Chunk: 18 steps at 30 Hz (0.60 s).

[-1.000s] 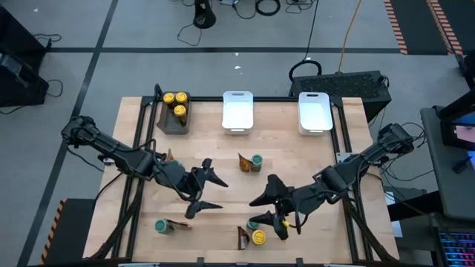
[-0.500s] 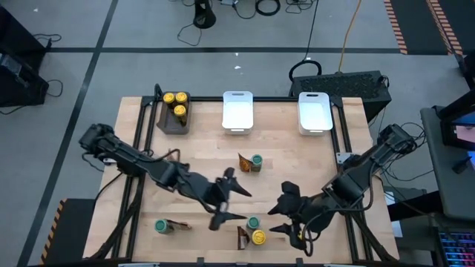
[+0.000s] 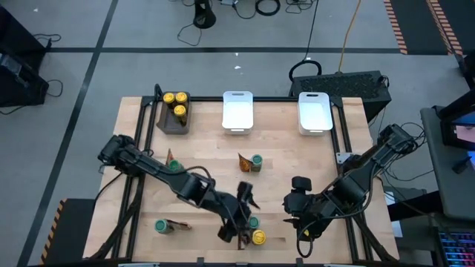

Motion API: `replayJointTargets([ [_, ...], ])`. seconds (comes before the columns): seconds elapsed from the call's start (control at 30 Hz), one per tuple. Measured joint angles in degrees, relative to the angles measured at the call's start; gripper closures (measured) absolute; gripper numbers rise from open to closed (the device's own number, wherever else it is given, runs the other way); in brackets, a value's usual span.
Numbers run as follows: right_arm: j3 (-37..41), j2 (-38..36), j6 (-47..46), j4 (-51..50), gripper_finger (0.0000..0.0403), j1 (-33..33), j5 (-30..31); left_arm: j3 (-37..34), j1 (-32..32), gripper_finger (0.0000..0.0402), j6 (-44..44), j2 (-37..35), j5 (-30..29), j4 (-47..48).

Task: Sort spices by type
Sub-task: Put the yellow seasoning bottle into the black bin

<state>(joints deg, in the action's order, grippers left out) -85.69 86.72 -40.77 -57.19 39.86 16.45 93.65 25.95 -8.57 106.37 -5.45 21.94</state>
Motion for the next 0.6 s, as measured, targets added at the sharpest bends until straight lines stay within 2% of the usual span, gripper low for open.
replayJointTargets([
  [0.23, 0.00, -0.04, 5.41, -2.02, 0.0184, 0.00, 0.02, 0.54, 0.66, 0.0073, 1.17, 5.60, 4.78, -8.82],
  [0.47, 0.00, -0.04, 7.40, -1.98, 0.0184, 0.00, 0.01, 8.76, 0.63, 0.0073, 0.27, 11.80, 7.40, -6.01],
  [0.6, 0.00, -0.04, 7.40, -1.92, 0.0184, 0.00, 0.00, 12.67, -0.23, 0.0073, -1.12, 15.07, 11.56, -2.86],
])
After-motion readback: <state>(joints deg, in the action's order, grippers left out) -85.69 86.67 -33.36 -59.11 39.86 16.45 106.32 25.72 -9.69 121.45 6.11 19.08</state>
